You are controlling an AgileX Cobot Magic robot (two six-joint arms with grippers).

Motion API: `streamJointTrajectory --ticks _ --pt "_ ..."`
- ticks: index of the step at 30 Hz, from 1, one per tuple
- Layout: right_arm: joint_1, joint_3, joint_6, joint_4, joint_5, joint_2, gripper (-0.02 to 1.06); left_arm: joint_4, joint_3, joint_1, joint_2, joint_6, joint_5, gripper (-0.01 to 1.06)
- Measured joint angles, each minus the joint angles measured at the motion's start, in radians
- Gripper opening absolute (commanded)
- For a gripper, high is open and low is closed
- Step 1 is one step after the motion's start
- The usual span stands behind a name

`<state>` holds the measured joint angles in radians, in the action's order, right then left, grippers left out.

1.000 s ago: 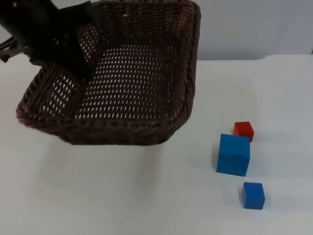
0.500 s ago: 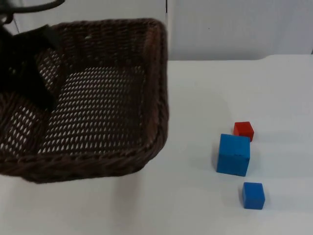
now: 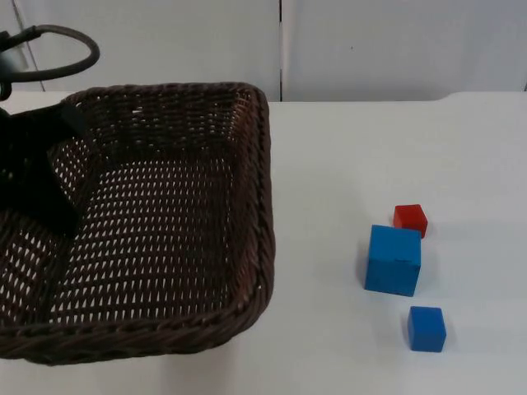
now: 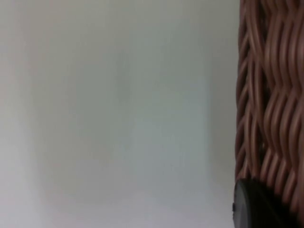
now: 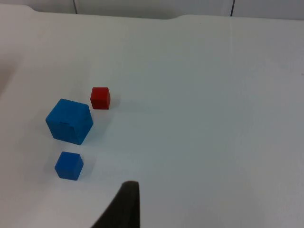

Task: Pick up the basket with the left hand and place the largest block into the basket with the right hand.

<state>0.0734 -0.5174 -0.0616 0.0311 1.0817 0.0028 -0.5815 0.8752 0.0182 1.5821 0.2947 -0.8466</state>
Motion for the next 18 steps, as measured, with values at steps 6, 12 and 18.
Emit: streamJointTrajectory --ticks 6,12,18 --pt "0.0 0.0 0.0 0.0 0.0 0.0 1.05 -0.002 0.0 0.0 0.0 0.007 0.01 0.0" --pt "0.0 0.0 0.0 0.0 0.0 0.0 1.05 -0.004 0.0 0.0 0.0 0.011 0.013 0.0" --pt "0.0 0.0 0.016 0.0 0.0 0.0 1.05 -0.004 0.0 0.0 0.0 0.011 0.013 0.0"
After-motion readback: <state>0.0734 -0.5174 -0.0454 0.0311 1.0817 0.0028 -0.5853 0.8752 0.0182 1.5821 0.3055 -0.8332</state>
